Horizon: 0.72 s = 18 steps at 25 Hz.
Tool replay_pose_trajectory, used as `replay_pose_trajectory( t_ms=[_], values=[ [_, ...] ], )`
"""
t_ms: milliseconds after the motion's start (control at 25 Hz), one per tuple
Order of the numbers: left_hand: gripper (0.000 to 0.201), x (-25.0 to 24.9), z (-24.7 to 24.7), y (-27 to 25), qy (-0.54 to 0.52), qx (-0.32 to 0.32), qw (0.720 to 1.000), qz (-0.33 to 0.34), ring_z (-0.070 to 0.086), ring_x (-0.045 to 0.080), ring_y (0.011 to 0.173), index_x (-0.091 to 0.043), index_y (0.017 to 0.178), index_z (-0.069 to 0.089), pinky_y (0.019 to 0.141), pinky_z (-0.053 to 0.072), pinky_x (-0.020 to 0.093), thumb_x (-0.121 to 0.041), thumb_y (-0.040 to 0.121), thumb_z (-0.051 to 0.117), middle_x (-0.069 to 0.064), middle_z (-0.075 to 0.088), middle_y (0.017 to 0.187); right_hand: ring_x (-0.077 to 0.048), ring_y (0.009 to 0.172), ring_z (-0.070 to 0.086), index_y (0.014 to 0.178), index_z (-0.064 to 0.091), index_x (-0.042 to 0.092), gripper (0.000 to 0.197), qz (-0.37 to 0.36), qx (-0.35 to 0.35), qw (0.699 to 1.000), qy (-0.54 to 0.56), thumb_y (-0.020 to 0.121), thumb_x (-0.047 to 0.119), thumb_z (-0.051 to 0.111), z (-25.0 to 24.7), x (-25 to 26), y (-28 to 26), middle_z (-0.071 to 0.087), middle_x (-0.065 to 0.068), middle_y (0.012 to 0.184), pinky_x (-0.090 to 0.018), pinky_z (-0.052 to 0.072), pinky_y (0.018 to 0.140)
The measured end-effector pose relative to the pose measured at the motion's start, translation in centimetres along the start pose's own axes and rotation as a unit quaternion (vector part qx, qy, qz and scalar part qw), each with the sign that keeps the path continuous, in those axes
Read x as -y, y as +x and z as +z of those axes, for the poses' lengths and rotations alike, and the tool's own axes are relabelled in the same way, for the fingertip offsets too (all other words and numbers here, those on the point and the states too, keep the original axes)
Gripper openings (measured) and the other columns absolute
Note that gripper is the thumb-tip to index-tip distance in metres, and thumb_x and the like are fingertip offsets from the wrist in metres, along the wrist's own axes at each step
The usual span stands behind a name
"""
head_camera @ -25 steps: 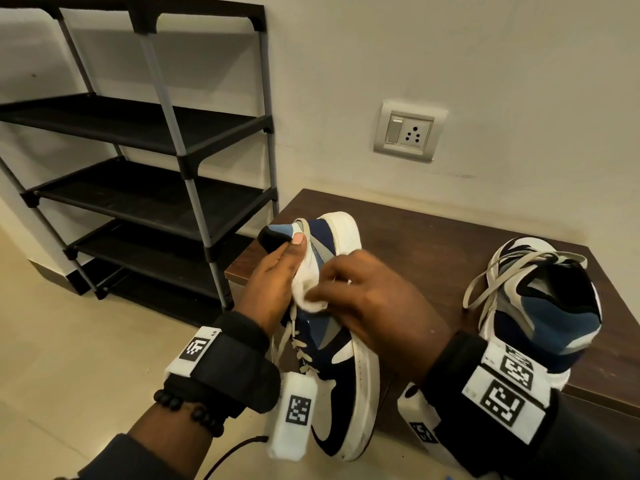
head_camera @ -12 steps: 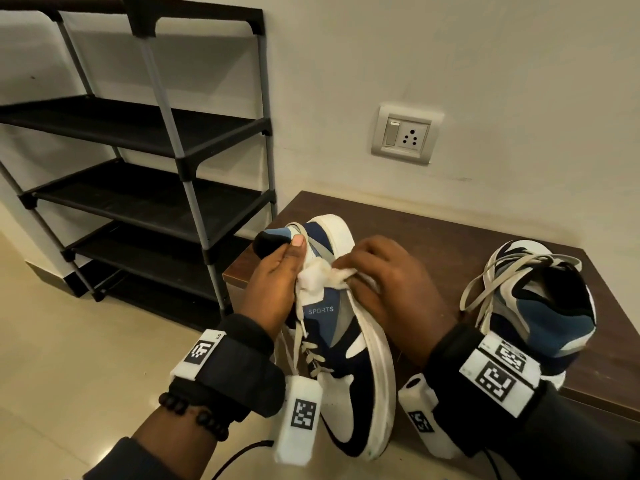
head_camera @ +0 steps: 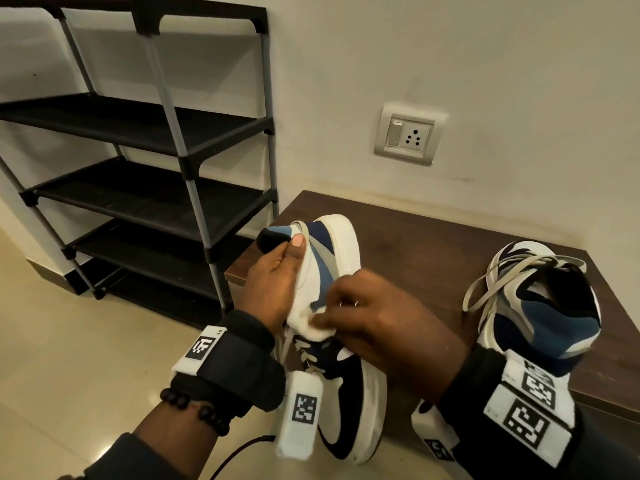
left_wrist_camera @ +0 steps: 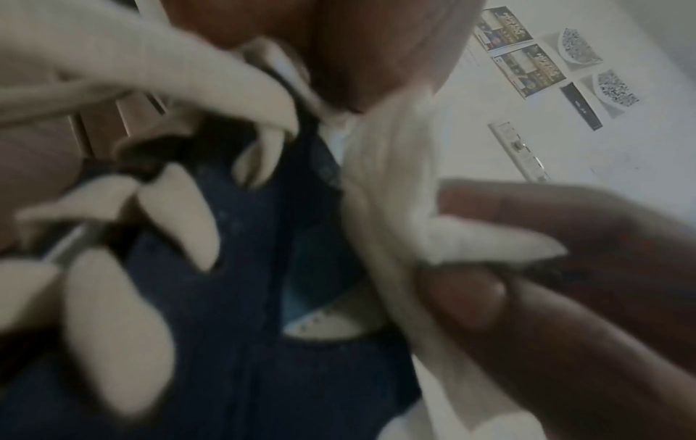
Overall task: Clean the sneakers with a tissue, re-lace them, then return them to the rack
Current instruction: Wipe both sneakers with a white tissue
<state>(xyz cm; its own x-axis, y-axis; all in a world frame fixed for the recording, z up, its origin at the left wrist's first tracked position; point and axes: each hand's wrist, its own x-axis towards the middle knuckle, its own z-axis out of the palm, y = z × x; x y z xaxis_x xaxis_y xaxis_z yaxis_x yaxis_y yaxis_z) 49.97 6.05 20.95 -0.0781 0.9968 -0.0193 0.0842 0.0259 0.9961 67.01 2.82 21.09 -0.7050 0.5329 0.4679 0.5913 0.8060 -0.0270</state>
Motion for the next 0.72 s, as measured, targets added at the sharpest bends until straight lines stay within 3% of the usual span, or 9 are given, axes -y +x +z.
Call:
replay_pose_trajectory(
  t_ms=[80, 200, 280, 400, 480, 600, 720],
  values=[
    [0.046, 0.0, 0.1, 0.1, 0.014, -0.003, 1.0, 0.006, 0.063, 0.028, 0.101, -0.019, 0.109, 0.062, 0.093, 0.05, 0.048, -0.055, 0.094, 0.038, 0.011, 0.066, 0.105, -0.019, 0.091, 0.057, 0.106, 0.068, 0.018, 0.028, 0.028, -0.006, 0.999, -0.015, 0.079, 0.022, 0.06, -0.1, 0.0, 0.3, 0.061, -0.004, 0.101, -0.026, 0.05, 0.068],
    [0.047, 0.1, 0.4, -0.1, 0.005, -0.002, 1.0, 0.026, 0.066, 0.025, 0.1, -0.02, 0.103, 0.068, 0.094, 0.049, 0.05, -0.057, 0.093, 0.042, 0.008, 0.07, 0.102, -0.021, 0.093, 0.055, 0.115, 0.063, 0.019, 0.031, 0.166, -0.067, 0.984, 0.018, 0.086, 0.021, 0.053, -0.9, -1.3, 0.9, 0.059, -0.005, 0.103, -0.028, 0.049, 0.071],
    [0.052, 0.1, 0.5, -0.2, 0.023, 0.0, 0.999, 0.041, 0.065, 0.027, 0.099, -0.021, 0.098, 0.069, 0.093, 0.049, 0.052, -0.064, 0.087, 0.042, 0.008, 0.07, 0.099, -0.021, 0.092, 0.054, 0.109, 0.067, 0.021, 0.028, 0.131, -0.055, 0.99, 0.002, 0.083, 0.023, 0.057, -0.7, -1.1, 0.8, 0.058, -0.006, 0.101, -0.024, 0.044, 0.069],
    [0.049, 0.5, 0.3, 0.2, 0.026, -0.034, 0.999, 0.027, 0.064, 0.027, 0.099, -0.019, 0.106, 0.065, 0.091, 0.051, 0.052, -0.059, 0.092, 0.04, 0.01, 0.068, 0.104, -0.019, 0.099, 0.052, 0.098, 0.072, 0.024, 0.023, 0.011, 0.022, 0.999, -0.026, 0.075, 0.027, 0.069, -0.2, -0.1, 0.2, 0.058, -0.005, 0.108, -0.022, 0.044, 0.066],
    [0.051, 0.3, 0.1, 0.5, 0.014, -0.054, 0.998, 0.004, 0.064, 0.027, 0.099, -0.02, 0.11, 0.064, 0.089, 0.052, 0.052, -0.061, 0.09, 0.041, 0.008, 0.068, 0.105, -0.017, 0.104, 0.05, 0.092, 0.073, 0.027, 0.02, -0.027, 0.077, 0.996, -0.027, 0.072, 0.028, 0.072, -0.8, 0.1, -0.3, 0.058, -0.001, 0.113, -0.02, 0.047, 0.064],
    [0.048, 0.0, 0.7, 0.7, 0.037, -0.052, 0.998, 0.004, 0.063, 0.023, 0.1, -0.016, 0.115, 0.062, 0.091, 0.051, 0.045, -0.054, 0.095, 0.039, 0.007, 0.066, 0.106, -0.016, 0.103, 0.052, 0.085, 0.073, 0.029, 0.014, -0.031, 0.083, 0.996, -0.011, 0.074, 0.025, 0.066, -1.8, -1.3, -1.0, 0.059, 0.003, 0.112, -0.022, 0.049, 0.064],
    [0.048, -0.4, 1.5, 0.2, 0.082, -0.051, 0.995, 0.039, 0.062, 0.018, 0.097, -0.012, 0.111, 0.063, 0.087, 0.05, 0.035, -0.048, 0.098, 0.035, 0.005, 0.067, 0.104, -0.014, 0.099, 0.051, 0.083, 0.072, 0.028, 0.016, 0.054, 0.02, 0.998, 0.035, 0.081, 0.017, 0.061, -2.5, -2.8, -1.5, 0.058, 0.003, 0.108, -0.019, 0.043, 0.075]
  ],
)
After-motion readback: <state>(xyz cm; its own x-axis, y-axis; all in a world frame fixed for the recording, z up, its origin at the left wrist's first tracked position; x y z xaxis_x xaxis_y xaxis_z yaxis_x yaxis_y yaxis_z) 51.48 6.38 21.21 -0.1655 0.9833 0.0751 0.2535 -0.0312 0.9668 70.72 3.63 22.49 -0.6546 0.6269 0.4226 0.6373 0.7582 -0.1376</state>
